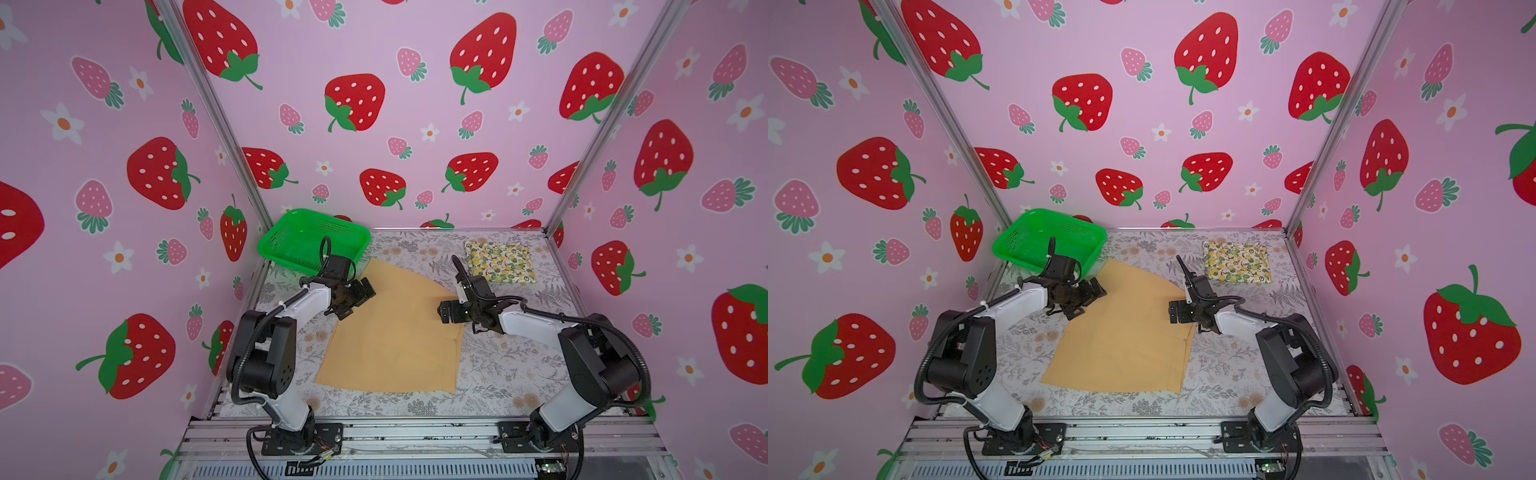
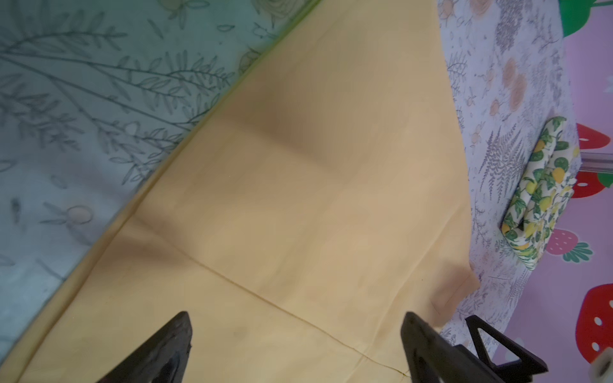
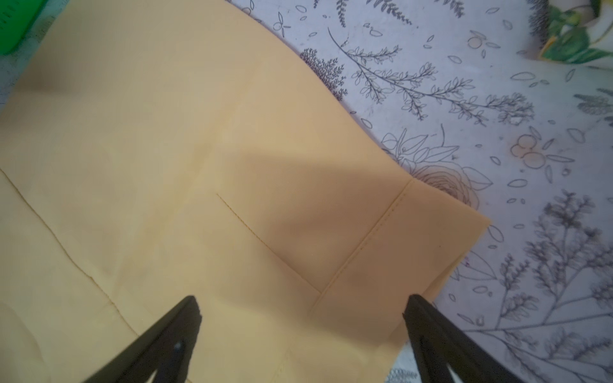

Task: Fold and stack skirts
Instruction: Move the skirt to the center of the table.

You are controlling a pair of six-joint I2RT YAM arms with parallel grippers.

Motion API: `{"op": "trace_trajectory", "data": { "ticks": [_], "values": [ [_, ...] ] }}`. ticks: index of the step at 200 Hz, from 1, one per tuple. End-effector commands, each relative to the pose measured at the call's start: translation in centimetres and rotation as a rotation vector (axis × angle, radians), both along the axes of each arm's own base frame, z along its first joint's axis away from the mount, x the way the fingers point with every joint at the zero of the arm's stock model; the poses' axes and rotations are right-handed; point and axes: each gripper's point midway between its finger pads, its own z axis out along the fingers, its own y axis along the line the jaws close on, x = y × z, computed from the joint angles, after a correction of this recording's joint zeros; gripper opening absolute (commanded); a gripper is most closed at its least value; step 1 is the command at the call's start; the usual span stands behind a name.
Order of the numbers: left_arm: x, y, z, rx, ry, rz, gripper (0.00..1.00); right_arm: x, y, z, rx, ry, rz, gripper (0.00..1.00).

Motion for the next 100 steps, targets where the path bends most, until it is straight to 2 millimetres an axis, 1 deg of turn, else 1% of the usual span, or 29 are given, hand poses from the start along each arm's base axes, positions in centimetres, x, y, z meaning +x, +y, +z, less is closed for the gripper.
{"op": "trace_trajectory", "data": {
  "ticks": [1, 40, 65, 100],
  "values": [
    [1.4, -1.4, -0.5, 0.004, 0.012, -0.04, 0.99, 1.0, 0.4, -0.2, 0.035, 0.007, 0.011, 1.0],
    [2.7, -3.0, -3.0, 0.023, 0.065, -0.068, 0.99, 2.3, -0.4, -1.7, 0.012, 0.04, -0.017, 1.0],
    [3.3, -4.2, -3.9, 0.033, 0.092, -0.106, 1.0, 2.9, -1.1, -2.4, 0.008, 0.056, -0.048, 1.0],
    [5.0, -6.2, -4.7, 0.036, 0.106, -0.152, 0.99, 3.9, -2.7, -2.7, -0.012, 0.05, -0.118, 1.0]
  ]
}}
